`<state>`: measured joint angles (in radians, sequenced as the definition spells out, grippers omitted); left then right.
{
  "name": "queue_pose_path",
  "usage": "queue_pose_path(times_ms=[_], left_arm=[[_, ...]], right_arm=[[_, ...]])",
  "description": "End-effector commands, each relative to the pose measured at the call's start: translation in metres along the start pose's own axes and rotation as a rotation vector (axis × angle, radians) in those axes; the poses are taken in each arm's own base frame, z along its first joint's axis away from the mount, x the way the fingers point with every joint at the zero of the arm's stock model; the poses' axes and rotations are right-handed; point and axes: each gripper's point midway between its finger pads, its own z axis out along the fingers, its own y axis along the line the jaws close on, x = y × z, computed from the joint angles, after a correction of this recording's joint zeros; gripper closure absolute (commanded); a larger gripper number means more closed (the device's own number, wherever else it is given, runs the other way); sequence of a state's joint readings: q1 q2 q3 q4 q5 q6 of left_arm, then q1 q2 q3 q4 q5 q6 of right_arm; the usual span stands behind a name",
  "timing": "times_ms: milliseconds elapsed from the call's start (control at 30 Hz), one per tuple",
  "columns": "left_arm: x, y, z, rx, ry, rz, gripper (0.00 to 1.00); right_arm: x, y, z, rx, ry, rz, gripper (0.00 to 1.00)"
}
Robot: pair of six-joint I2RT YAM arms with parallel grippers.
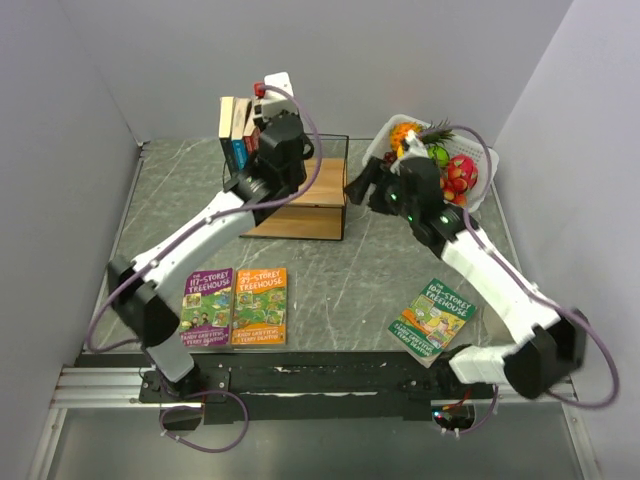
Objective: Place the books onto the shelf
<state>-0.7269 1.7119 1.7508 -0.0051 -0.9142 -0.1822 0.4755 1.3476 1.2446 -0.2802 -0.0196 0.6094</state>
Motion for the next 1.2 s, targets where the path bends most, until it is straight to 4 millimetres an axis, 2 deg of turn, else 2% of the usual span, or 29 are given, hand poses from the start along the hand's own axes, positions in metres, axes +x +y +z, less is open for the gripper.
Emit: queue_pose_path(times_ms=[0,33,67,100,133,167,200,233,267,300,333,367,400,433,467,500,533,567,600,633,667,700,767,833,867,933,967,1033,1167], left_arm=[[-0.07,-0.005,-0.062,0.115,-0.092,-0.134,0.62],[-0.064,-0.007,-0.07,0.127,-0.074,-0.131,0.62],[-0.06,-0.014,-0.086,0.156,-0.054,-0.129,0.62],[-0.066,-0.011,-0.101,0.178,-0.049,-0.15,0.62],[-0.052,-0.014,-0.111,0.201,-0.02,-0.17,0.62],[-0.032,-0.023,-0.133,0.26,0.039,-0.131,0.62],[-0.033,-0.017,-0.149,0.292,0.055,-0.155,0.63],[0.002,-0.015,-0.162,0.303,0.115,-0.145,0.64],[0.019,-0.009,-0.173,0.305,0.15,-0.142,0.65],[0.034,0.008,-0.192,0.286,0.183,-0.121,0.66],[0.074,0.02,-0.203,0.253,0.257,-0.152,0.71],[0.093,0.027,-0.216,0.259,0.303,-0.153,0.73],[0.116,0.052,-0.226,0.23,0.356,-0.098,0.78],[0.151,0.069,-0.234,0.171,0.412,-0.146,0.86],[0.169,0.083,-0.24,0.133,0.445,-0.148,0.89],[0.187,0.103,-0.244,0.079,0.482,-0.136,0.92],[0.212,0.133,-0.251,-0.02,0.523,-0.142,0.99],[0.221,0.146,-0.254,-0.058,0.536,-0.134,0.99],[0.228,0.155,-0.255,-0.082,0.542,-0.124,0.99],[0.237,0.167,-0.258,-0.119,0.554,-0.117,0.99],[0.242,0.172,-0.259,-0.135,0.561,-0.124,0.99],[0.247,0.176,-0.26,-0.148,0.563,-0.143,0.99],[0.263,0.187,-0.263,-0.17,0.587,-0.157,0.99],[0.282,0.199,-0.27,-0.212,0.64,-0.182,0.99],[0.287,0.2,-0.27,-0.228,0.655,-0.221,0.98],[0.302,0.208,-0.274,-0.252,0.688,-0.244,0.97],[0.306,0.205,-0.275,-0.255,0.71,-0.289,0.96],[0.316,0.208,-0.278,-0.261,0.739,-0.311,0.96],[0.329,0.21,-0.28,-0.272,0.777,-0.381,0.95]], right_arm=[[-0.004,0.006,-0.055,-0.064,-0.09,0.017,0.17],[0.004,0.004,-0.059,-0.064,-0.078,0.015,0.18],[0.008,0.006,-0.072,-0.085,-0.085,0.019,0.17],[0.032,-0.006,-0.069,-0.069,-0.044,0.015,0.17],[0.047,-0.006,-0.071,-0.081,-0.02,0.009,0.18],[0.057,-0.006,-0.076,-0.097,-0.011,0.018,0.18],[0.082,-0.02,-0.069,-0.077,0.029,0.017,0.18],[0.095,-0.024,-0.068,-0.077,0.056,0.019,0.18],[0.113,-0.024,-0.066,-0.087,0.097,0.027,0.19],[0.138,-0.037,-0.061,-0.074,0.153,0.032,0.19],[0.146,-0.03,-0.058,-0.118,0.158,0.029,0.2],[0.166,-0.023,-0.056,-0.155,0.212,0.026,0.2],[0.184,-0.026,-0.053,-0.162,0.252,0.022,0.2],[0.186,-0.014,-0.05,-0.211,0.249,0.023,0.2],[0.207,-0.01,-0.046,-0.222,0.316,0.024,0.19],[0.213,-0.005,-0.043,-0.238,0.34,0.027,0.19],[0.218,0.002,-0.04,-0.263,0.356,0.028,0.19],[0.226,0.007,-0.031,-0.276,0.381,0.034,0.19],[0.228,0.02,-0.03,-0.307,0.397,0.035,0.18],[0.231,0.024,-0.026,-0.313,0.409,0.04,0.17],[0.239,0.028,-0.017,-0.318,0.433,0.053,0.17],[0.24,0.04,-0.016,-0.356,0.456,0.062,0.17],[0.251,0.045,-0.002,-0.354,0.498,0.093,0.16],[0.258,0.06,0.002,-0.392,0.528,0.109,0.16],[0.27,0.058,0.01,-0.375,0.555,0.109,0.16],[0.276,0.068,0.018,-0.379,0.577,0.108,0.16],[0.286,0.062,0.025,-0.35,0.593,0.105,0.16],[0.29,0.066,0.032,-0.343,0.597,0.111,0.16],[0.307,0.058,0.045,-0.307,0.63,0.131,0.18]])
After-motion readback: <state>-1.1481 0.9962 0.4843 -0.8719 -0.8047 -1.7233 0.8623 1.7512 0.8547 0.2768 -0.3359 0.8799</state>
